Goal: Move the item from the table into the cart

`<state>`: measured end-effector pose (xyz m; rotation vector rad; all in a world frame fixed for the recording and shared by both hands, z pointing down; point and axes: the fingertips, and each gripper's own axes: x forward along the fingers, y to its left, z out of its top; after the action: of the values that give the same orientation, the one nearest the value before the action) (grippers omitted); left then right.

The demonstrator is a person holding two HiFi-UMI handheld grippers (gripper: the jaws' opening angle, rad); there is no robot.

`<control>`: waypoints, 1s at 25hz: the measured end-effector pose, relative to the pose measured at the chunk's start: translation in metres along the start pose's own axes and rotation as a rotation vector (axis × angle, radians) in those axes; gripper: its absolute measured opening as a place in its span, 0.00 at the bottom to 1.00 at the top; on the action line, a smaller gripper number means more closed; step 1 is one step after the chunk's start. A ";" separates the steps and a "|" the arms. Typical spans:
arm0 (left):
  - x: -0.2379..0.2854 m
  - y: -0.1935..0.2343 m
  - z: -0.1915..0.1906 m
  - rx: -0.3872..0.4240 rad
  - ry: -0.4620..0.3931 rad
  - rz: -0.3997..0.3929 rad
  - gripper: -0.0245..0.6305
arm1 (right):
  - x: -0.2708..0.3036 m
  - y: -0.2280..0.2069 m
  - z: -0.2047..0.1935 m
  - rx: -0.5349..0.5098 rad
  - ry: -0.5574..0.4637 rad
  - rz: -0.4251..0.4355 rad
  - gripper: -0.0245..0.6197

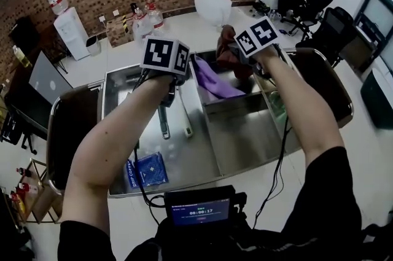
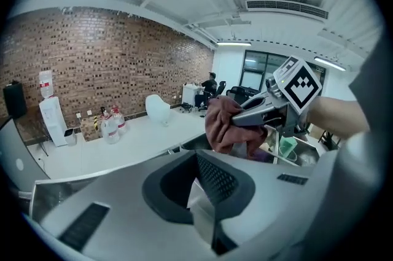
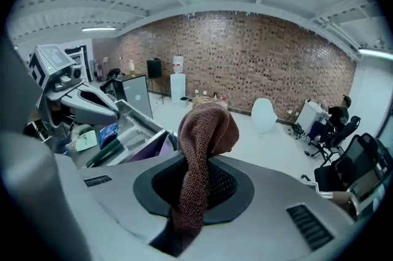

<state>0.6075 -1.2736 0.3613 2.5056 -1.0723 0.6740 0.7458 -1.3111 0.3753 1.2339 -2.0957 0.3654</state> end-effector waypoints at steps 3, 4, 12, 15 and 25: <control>0.018 0.010 -0.018 0.008 0.053 0.006 0.04 | 0.028 0.004 -0.019 -0.003 0.100 0.046 0.09; 0.023 0.012 -0.023 0.013 0.067 0.004 0.04 | 0.035 0.006 -0.026 -0.009 0.132 0.054 0.09; 0.053 0.025 -0.053 0.044 0.144 -0.037 0.04 | 0.080 0.002 -0.066 -0.062 0.335 0.052 0.09; 0.056 0.026 -0.059 0.033 0.155 -0.045 0.04 | 0.088 0.007 -0.077 -0.065 0.397 0.066 0.09; 0.050 0.035 -0.058 0.049 0.127 -0.012 0.04 | 0.095 0.011 -0.090 -0.090 0.506 0.052 0.10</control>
<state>0.5948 -1.2982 0.4410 2.4702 -1.0071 0.8533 0.7412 -1.3199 0.5062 0.9184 -1.6884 0.5384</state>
